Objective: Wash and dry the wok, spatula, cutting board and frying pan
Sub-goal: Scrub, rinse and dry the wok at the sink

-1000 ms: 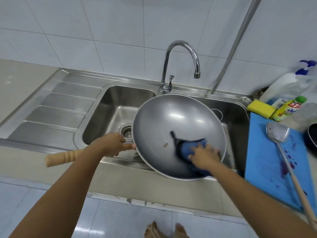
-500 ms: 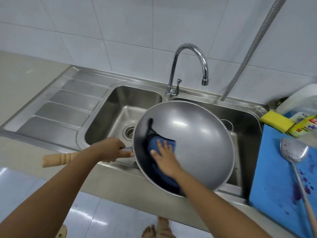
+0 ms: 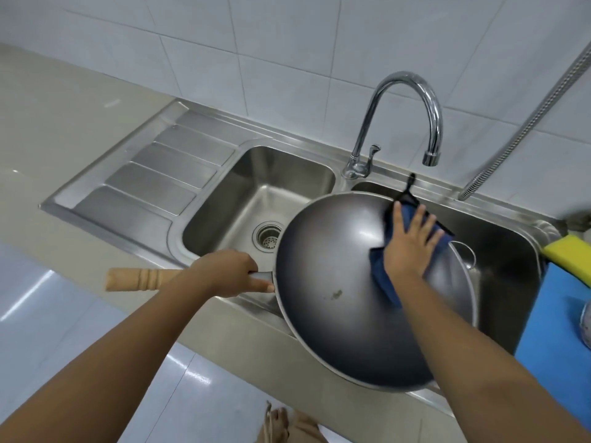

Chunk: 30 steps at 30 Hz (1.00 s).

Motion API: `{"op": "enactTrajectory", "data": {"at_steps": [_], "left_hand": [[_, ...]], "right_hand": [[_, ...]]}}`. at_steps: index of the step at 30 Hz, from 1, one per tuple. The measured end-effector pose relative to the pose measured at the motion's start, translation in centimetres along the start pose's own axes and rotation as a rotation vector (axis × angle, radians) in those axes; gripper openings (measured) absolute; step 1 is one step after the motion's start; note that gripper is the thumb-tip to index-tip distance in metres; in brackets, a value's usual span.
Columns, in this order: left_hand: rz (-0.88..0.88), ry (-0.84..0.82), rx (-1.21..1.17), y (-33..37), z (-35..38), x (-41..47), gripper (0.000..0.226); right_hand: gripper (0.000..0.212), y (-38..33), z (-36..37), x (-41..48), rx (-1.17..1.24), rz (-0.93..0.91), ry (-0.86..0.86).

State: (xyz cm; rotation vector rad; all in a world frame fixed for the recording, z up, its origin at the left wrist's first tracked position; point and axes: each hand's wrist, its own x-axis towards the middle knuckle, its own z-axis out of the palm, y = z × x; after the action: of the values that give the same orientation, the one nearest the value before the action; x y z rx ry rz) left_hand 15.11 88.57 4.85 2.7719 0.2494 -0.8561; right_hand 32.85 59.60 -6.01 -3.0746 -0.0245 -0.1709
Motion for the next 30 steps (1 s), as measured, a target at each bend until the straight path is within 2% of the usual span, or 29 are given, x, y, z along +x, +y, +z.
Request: {"op": "enactTrajectory", "data": {"at_steps": [4, 9, 12, 16, 18, 21, 24, 26, 28, 30], "left_hand": [[0.014, -0.038, 0.001, 0.6, -0.9, 0.4, 0.059], [0.053, -0.003, -0.010, 0.5, 0.0, 0.3, 0.059], [0.070, 0.015, 0.006, 0.4, 0.4, 0.3, 0.058], [0.100, -0.006, 0.067, -0.1, 0.9, 0.7, 0.054], [0.103, -0.025, 0.086, -0.6, 1.2, 0.9, 0.051], [0.107, -0.038, 0.079, -1.2, 1.1, 1.4, 0.045], [0.129, -0.046, 0.076, -1.3, 0.7, 2.0, 0.041], [0.138, -0.052, 0.083, -1.3, 0.5, 2.2, 0.039], [0.142, -0.052, 0.104, -1.2, 0.2, 2.3, 0.037], [0.159, -0.035, 0.153, -1.3, -0.4, 2.5, 0.033]], "right_hand": [[0.070, 1.6, 0.7, -1.9, 0.057, 0.132, -0.045], [0.061, -3.8, 0.5, -3.2, 0.589, 0.288, -0.077], [0.048, -9.0, -0.2, -6.6, 0.876, 0.240, -0.118], [0.039, -11.8, -3.3, -11.0, 1.114, 0.025, -0.470], [0.040, -10.1, -4.1, -12.4, 1.122, -0.140, -0.652], [0.046, -5.1, -5.2, -13.7, 0.836, -0.339, -0.784], [0.052, -1.4, -7.3, -14.3, 0.698, -0.271, -0.927], [0.044, -2.2, -8.3, -14.9, 0.727, -0.262, -1.008], [0.045, -5.3, -8.3, -15.4, 0.747, -0.380, -0.975], [0.051, -9.3, -7.2, -14.9, 0.812, -0.420, -0.834]]}}
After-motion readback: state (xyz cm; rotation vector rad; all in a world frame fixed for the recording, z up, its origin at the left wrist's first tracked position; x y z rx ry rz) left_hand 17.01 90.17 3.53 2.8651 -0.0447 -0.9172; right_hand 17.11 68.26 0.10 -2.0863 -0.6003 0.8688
